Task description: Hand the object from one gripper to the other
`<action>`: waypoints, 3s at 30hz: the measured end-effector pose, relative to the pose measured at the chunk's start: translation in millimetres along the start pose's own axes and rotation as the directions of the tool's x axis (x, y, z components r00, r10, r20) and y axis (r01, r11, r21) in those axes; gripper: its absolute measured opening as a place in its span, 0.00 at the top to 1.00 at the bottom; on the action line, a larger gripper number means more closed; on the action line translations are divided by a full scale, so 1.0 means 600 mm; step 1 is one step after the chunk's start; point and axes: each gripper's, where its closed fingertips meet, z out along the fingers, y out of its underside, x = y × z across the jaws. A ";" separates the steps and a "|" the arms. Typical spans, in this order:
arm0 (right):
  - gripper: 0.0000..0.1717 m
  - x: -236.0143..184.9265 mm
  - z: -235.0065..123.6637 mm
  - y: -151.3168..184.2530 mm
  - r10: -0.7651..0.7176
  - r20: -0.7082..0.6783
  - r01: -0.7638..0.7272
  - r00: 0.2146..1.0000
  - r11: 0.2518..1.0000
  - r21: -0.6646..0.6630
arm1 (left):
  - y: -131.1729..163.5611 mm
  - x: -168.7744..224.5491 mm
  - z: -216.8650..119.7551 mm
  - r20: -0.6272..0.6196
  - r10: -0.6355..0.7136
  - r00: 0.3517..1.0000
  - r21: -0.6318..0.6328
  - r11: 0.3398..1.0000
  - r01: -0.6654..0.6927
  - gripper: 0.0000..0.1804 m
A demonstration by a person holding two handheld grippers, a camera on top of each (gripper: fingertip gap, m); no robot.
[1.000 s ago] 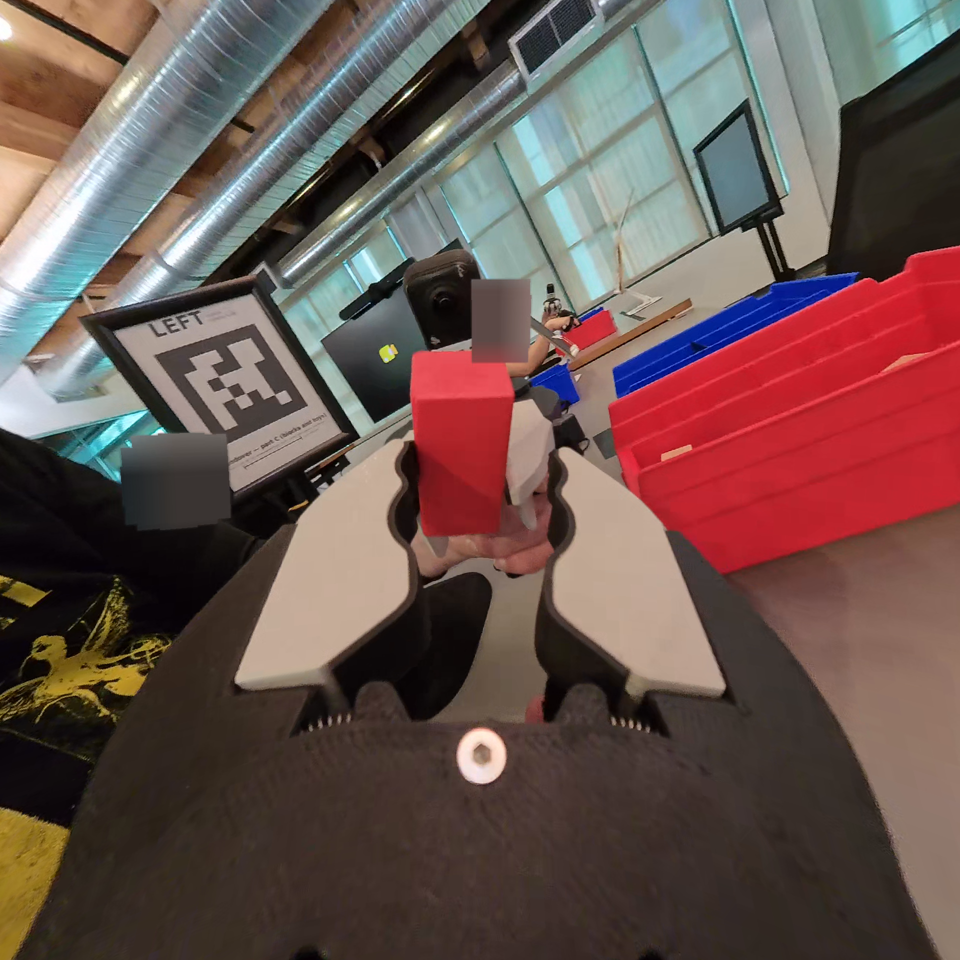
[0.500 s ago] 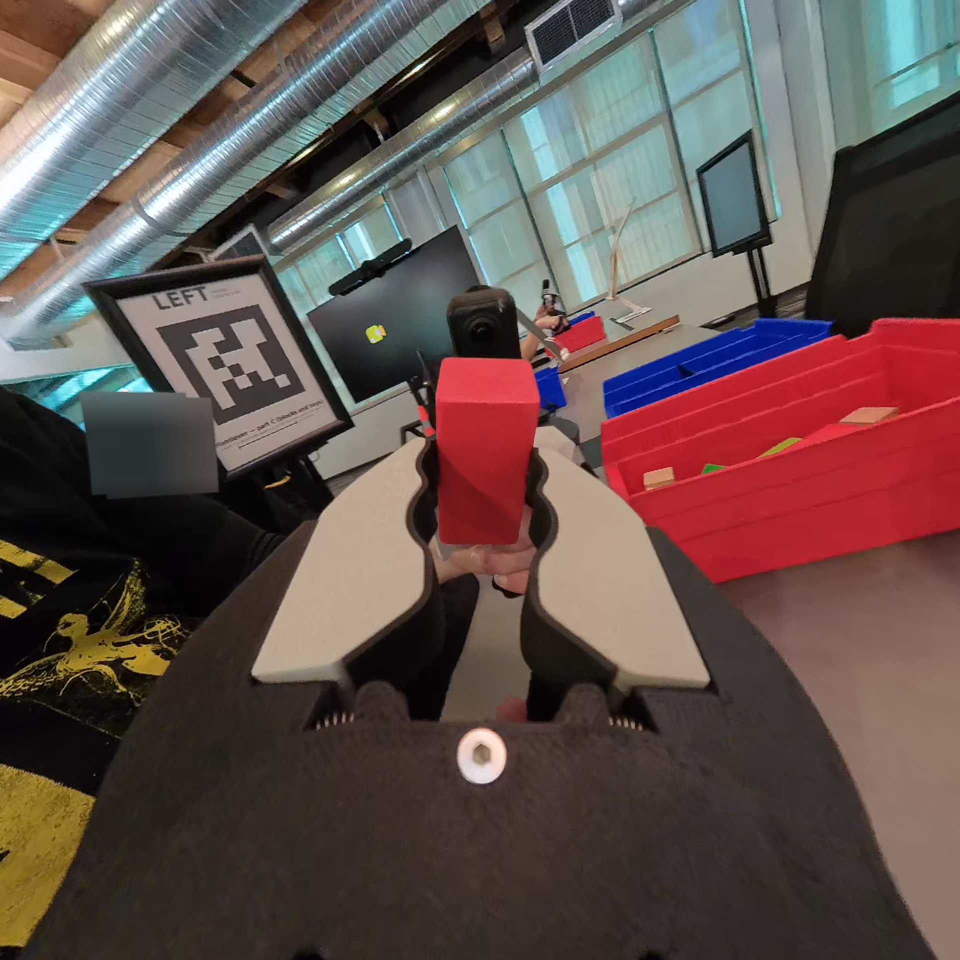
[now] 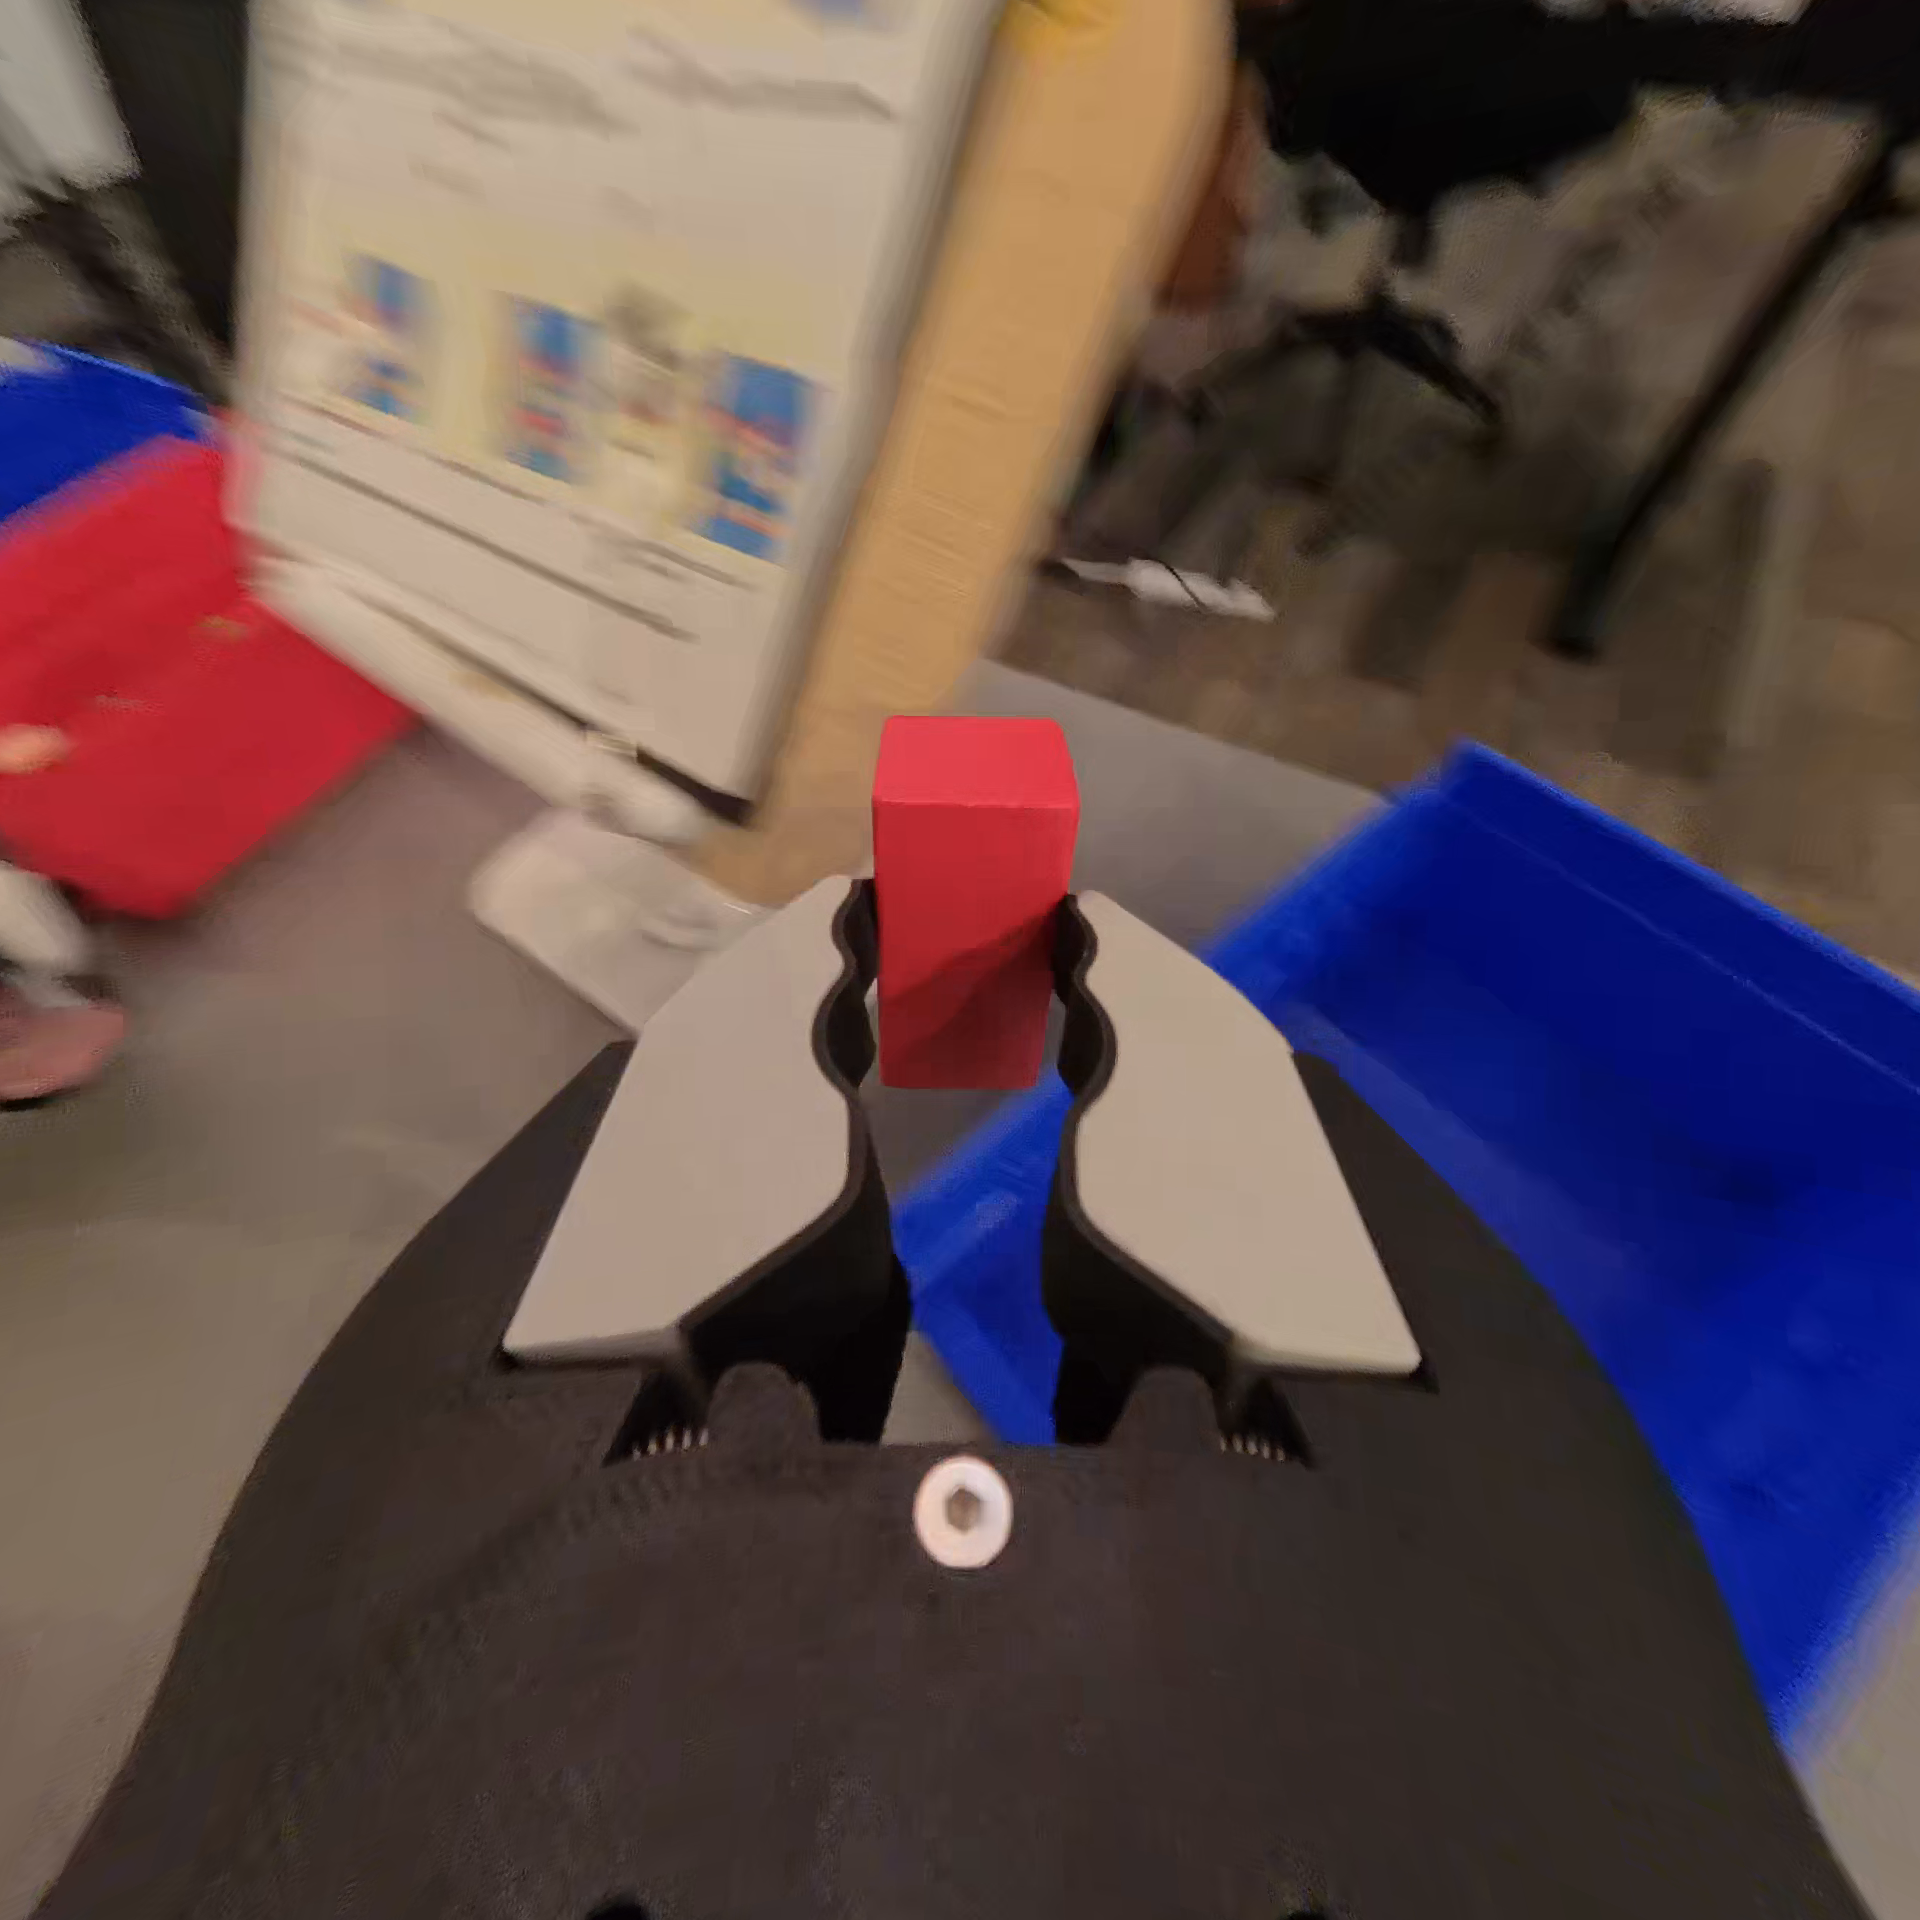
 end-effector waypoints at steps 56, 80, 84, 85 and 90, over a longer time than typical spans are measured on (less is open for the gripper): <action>0.77 -0.111 -0.090 -0.108 -0.151 -0.216 0.192 0.965 0.964 0.182 | -0.076 -0.112 -0.115 0.571 0.193 0.798 -0.145 0.980 -0.134 0.71; 0.76 -0.141 -0.016 -0.091 -0.164 -0.059 0.171 0.985 0.973 0.153 | 0.090 -0.411 -0.386 0.954 0.010 0.300 -0.253 0.566 0.784 0.74; 0.76 -0.135 -0.018 -0.090 -0.154 -0.056 0.161 0.987 0.974 0.157 | 0.092 -0.426 -0.388 0.956 0.010 0.293 -0.250 0.554 0.794 0.76; 0.76 -0.134 -0.017 -0.089 -0.153 -0.053 0.159 0.987 0.975 0.155 | 0.091 -0.428 -0.387 0.953 0.006 0.303 -0.256 0.552 0.794 0.76; 0.76 -0.142 -0.008 -0.087 -0.155 -0.020 0.157 0.988 0.976 0.151 | 0.088 -0.429 -0.381 0.936 -0.016 0.353 -0.274 0.598 0.753 0.77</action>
